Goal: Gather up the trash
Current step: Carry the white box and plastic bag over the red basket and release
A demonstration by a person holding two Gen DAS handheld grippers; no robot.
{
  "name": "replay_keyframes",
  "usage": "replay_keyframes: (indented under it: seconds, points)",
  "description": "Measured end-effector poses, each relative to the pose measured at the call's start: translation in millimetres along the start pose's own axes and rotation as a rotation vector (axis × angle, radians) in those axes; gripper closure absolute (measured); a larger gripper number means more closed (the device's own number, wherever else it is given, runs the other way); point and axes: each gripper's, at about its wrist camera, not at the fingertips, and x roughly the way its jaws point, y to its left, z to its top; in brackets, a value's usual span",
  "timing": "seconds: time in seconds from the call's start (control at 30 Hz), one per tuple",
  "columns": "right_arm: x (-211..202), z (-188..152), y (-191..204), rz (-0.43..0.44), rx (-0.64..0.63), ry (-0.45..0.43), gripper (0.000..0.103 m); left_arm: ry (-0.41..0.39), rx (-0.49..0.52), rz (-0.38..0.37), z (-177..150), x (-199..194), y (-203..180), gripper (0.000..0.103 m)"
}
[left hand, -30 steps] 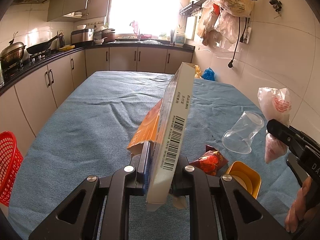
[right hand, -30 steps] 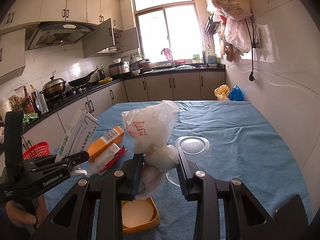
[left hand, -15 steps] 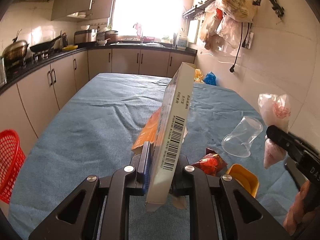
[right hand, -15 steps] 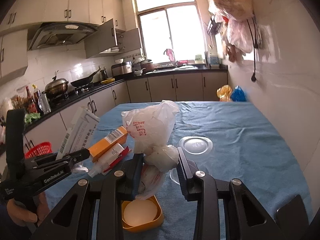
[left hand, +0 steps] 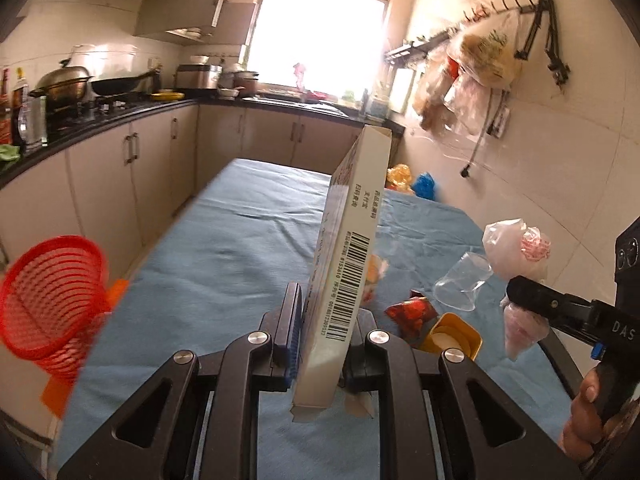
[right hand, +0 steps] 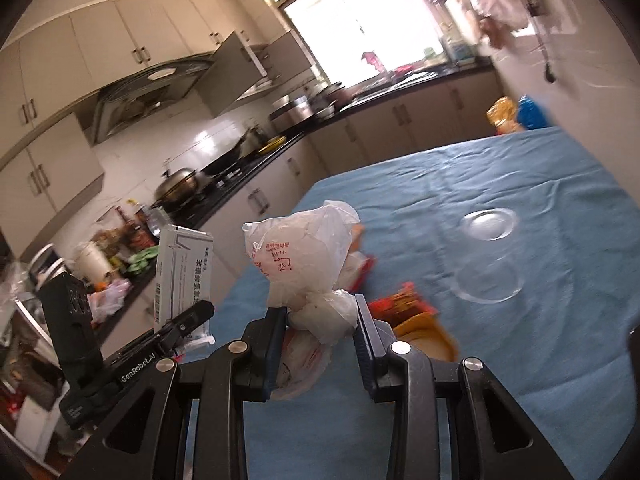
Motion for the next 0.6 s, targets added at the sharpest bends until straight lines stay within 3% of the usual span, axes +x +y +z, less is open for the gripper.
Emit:
replay_keyframes:
  seconds: [0.33, 0.6]
  points:
    - [25.6, 2.1, 91.3, 0.078, -0.163, 0.120, 0.068, -0.034, -0.117, 0.123, -2.7, -52.3, 85.8, 0.087]
    - [94.2, 0.2, 144.1, 0.156, -0.234, 0.196, 0.068, -0.035, -0.248, 0.219, -6.5, -54.3, 158.5, 0.087]
